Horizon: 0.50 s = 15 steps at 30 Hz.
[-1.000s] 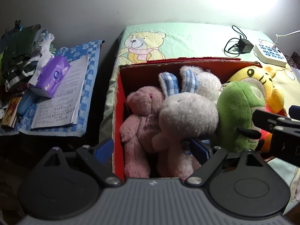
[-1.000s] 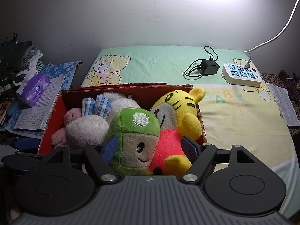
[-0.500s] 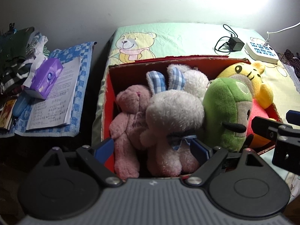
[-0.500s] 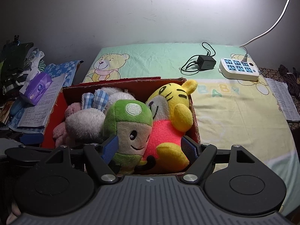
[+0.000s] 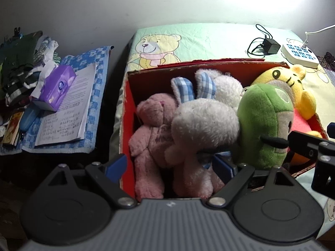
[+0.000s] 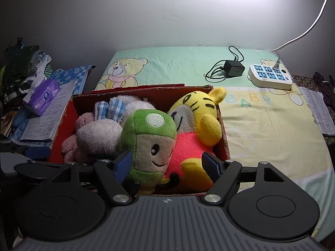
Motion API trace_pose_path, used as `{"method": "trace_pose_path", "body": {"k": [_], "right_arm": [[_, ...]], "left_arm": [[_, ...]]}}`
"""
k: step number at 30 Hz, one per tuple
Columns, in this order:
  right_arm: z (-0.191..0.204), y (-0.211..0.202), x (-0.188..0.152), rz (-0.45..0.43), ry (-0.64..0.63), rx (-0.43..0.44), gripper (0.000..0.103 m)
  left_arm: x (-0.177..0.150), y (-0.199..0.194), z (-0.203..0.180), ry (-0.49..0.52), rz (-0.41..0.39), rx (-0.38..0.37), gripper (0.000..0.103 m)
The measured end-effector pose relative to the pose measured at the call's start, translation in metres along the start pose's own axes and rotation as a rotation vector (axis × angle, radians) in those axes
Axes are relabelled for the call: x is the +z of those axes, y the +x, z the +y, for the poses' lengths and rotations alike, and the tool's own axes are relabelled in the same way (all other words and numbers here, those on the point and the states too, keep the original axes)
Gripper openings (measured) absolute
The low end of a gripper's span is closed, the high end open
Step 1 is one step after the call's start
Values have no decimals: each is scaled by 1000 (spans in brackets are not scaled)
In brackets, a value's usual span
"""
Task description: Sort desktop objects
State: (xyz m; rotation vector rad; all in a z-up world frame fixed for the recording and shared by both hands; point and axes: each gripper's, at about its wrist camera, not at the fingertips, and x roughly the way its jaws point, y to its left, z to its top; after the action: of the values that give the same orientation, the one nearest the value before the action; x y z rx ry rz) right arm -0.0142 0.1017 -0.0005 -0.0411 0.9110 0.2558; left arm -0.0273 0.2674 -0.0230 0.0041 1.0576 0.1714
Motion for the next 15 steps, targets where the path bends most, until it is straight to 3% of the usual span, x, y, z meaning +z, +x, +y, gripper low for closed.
{"method": "trace_pose_path", "body": {"k": [15], "right_arm": [[7,7,-1,15,-17,23,75]], "left_arm": [[-3,0,5,-19,-13,-1,88]]}}
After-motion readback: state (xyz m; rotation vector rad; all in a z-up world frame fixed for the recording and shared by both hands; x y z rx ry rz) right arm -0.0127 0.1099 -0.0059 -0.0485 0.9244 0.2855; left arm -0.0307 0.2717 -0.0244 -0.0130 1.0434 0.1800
